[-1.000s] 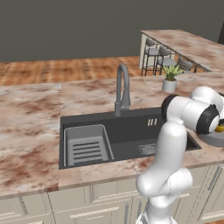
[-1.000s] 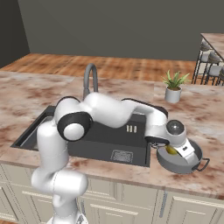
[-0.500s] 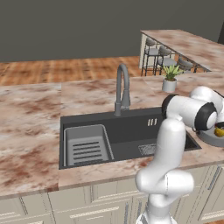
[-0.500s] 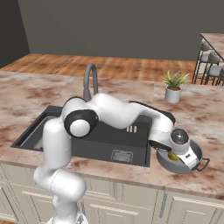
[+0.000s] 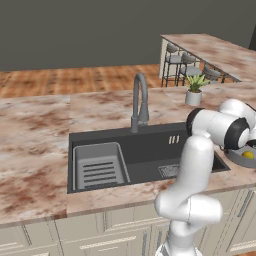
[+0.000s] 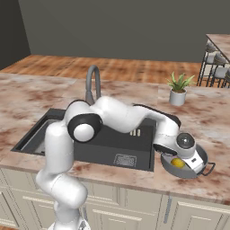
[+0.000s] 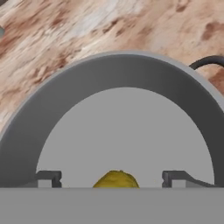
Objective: Dump the lemon from the pot into the sink. Then turn on the water and wash the lemon. Then turn off the water and put the lemon back in the pot.
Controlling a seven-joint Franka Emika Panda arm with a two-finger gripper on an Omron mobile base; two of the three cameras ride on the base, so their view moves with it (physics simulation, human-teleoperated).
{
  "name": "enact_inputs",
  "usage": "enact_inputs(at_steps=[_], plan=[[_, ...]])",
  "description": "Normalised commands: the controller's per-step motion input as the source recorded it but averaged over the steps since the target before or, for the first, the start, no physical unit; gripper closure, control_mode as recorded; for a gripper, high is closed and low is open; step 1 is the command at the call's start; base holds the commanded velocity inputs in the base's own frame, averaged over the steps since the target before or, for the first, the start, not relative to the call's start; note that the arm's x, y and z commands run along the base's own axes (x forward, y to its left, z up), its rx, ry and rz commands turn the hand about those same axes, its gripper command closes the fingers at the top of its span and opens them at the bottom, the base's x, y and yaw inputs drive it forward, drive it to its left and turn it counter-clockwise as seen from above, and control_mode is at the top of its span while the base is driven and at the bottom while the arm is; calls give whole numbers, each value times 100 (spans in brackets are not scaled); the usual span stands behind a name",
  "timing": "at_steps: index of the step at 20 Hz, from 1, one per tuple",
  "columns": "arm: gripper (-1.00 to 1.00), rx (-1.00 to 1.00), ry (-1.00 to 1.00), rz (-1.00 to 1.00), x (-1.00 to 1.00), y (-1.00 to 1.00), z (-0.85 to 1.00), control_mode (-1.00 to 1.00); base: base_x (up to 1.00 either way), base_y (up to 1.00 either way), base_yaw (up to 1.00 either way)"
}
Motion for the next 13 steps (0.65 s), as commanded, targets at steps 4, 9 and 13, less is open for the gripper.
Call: enact_inputs(at_steps=[4,9,13], plan=[[-100,0,1,0,1,-2,8,-100,0,0,0],[-100,0,0,0,-16,-9,63,-100,0,0,0],[-100,-1,1,0,-39,-1,91,-100,0,0,0]])
